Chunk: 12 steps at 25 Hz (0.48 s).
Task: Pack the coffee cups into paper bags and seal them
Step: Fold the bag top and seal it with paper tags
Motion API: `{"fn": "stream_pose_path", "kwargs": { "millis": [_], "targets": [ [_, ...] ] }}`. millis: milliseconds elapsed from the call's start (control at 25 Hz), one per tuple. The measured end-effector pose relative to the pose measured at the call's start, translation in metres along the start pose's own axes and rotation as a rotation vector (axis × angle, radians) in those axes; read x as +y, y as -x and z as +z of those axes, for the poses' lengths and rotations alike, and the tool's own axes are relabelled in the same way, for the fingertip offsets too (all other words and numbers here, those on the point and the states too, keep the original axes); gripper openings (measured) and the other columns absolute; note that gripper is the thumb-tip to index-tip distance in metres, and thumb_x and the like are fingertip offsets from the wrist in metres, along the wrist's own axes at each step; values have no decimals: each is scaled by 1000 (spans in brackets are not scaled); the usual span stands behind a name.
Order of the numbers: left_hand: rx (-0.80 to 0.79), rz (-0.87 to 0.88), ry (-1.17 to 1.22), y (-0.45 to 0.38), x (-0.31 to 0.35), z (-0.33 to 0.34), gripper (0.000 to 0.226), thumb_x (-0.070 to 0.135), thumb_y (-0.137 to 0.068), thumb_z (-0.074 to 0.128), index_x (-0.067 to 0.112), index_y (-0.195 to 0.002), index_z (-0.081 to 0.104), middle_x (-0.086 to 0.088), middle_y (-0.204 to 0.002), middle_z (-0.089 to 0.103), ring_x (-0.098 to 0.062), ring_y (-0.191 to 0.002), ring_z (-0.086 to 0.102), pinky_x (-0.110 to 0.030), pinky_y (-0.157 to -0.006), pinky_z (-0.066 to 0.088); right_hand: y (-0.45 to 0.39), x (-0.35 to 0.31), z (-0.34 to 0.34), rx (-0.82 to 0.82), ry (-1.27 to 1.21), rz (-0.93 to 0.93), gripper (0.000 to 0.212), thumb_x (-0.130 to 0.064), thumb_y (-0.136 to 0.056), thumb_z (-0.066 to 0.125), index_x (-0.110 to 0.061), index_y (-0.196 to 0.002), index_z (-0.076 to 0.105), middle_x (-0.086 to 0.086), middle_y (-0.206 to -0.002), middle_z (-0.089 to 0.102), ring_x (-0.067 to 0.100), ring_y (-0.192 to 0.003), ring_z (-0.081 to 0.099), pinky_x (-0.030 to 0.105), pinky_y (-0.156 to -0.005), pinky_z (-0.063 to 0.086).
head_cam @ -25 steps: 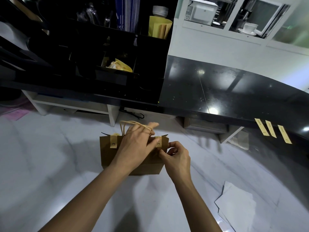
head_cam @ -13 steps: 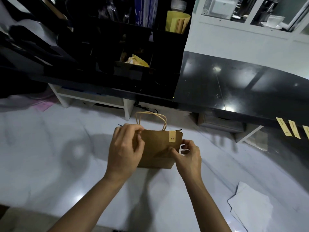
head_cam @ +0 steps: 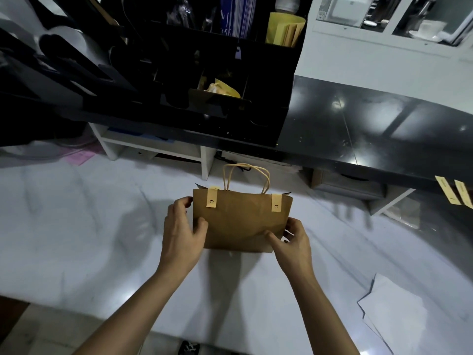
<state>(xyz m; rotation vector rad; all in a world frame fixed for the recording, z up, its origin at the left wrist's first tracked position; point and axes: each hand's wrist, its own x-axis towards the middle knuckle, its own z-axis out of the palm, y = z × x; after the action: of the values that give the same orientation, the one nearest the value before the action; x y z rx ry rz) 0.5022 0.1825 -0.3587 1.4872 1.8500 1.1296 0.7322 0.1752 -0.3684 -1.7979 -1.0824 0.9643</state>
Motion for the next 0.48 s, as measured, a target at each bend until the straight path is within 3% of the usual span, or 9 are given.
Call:
{"fn": "stream_pose_path", "kwargs": {
  "millis": [160,320,480],
  "targets": [
    [-109,-27,75,0,2,-3,37,17,-93,62,34,-119,44,11,-115,58,-11,-103,59,-34,-84,52,4,2,2,1,-24,18,50,-20,-82,78,-25,-127,56,-9,-117,67,15,-107,66,42,-91,57],
    [-165,-69,149,-4,3,-6,48,18,-90,65,47,-119,40,27,-112,58,7,-102,58,-19,-76,47,13,-4,3,80,-61,13,49,-23,-83,75,-41,-122,50,-10,-111,68,7,-98,66,29,-76,55],
    [-213,-117,205,-12,2,-10,58,23,-86,72,53,-123,38,17,-113,58,4,-100,59,-16,-72,47,24,-10,8,137,-82,13,49,-30,-86,72,-49,-123,47,-11,-109,70,2,-96,65,24,-70,49]
  ]
}}
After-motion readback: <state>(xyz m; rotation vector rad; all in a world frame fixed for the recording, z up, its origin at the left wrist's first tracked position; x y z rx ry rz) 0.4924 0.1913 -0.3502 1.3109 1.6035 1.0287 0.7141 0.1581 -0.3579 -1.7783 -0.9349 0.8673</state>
